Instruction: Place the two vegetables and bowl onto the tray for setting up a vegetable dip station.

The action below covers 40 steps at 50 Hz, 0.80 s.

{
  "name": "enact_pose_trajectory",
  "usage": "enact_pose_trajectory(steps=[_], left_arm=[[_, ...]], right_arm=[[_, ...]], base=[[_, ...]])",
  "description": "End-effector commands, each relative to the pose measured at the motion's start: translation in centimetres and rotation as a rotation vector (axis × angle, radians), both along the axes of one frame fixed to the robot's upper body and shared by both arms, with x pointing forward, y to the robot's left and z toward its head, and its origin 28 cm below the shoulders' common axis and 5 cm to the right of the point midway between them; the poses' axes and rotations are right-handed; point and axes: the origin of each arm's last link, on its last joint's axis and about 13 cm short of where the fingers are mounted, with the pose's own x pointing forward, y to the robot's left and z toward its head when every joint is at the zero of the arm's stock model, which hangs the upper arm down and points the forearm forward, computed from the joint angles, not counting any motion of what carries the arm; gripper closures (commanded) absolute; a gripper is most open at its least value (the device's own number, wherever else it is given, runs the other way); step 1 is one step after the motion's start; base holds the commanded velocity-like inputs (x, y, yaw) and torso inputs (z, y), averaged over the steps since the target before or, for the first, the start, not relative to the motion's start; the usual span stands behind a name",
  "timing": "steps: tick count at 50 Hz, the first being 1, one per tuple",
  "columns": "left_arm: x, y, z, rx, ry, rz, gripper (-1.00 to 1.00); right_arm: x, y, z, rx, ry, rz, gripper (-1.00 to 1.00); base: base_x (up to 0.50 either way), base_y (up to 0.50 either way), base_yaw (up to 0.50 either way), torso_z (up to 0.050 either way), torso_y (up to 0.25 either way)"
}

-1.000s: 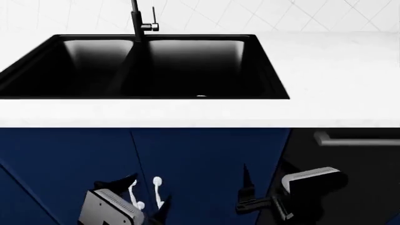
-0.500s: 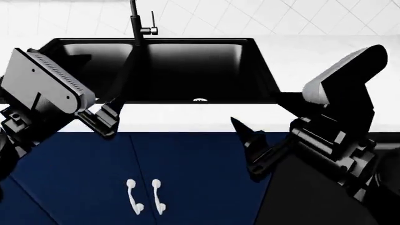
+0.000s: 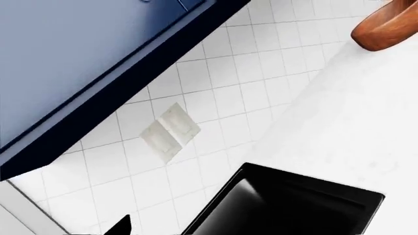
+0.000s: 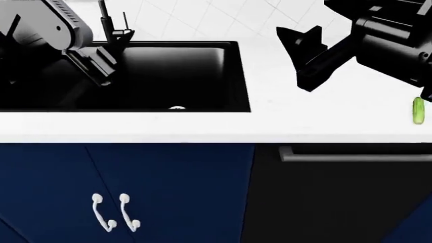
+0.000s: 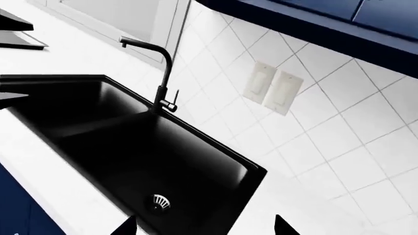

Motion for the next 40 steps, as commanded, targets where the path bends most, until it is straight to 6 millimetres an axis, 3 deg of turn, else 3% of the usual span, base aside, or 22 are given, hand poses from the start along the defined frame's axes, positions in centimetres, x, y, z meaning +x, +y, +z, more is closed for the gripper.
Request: enact_pose_trajectory(steps=[1,20,27,40], left_arm=[[0.1,-0.2,0.7,0.041,-0.032,-0.006,-1.0],[-0.5,-0.5,0.3,0.067,-0.062,-0.019,-1.0],[-0.4,-0.6,-1.5,0.069,-0.018,-0.027,-1.0],[-0.3,-1.0,-2.3,0.09,0.0,-0.054,-1.0]], right_arm=[[0.5,-0.5,0.9,-0.002,-0.03,-0.032,-1.0],[0.4,-1.0,0.5,0.0,-0.034,-0.105,-1.0],[0.4,-1.2,-1.1,-0.03,0.004,-0.12,-1.0],[0.1,-1.8,-1.3,-0.066,0.005,-0.149,-1.0]], base=[[0.0,-0.5,0.0,0.015,0.0],[0.0,-0.5,0.0,0.0,0.0],[0.0,-0.5,0.0,0.0,0.0],[0.0,-0.5,0.0,0.0,0.0]])
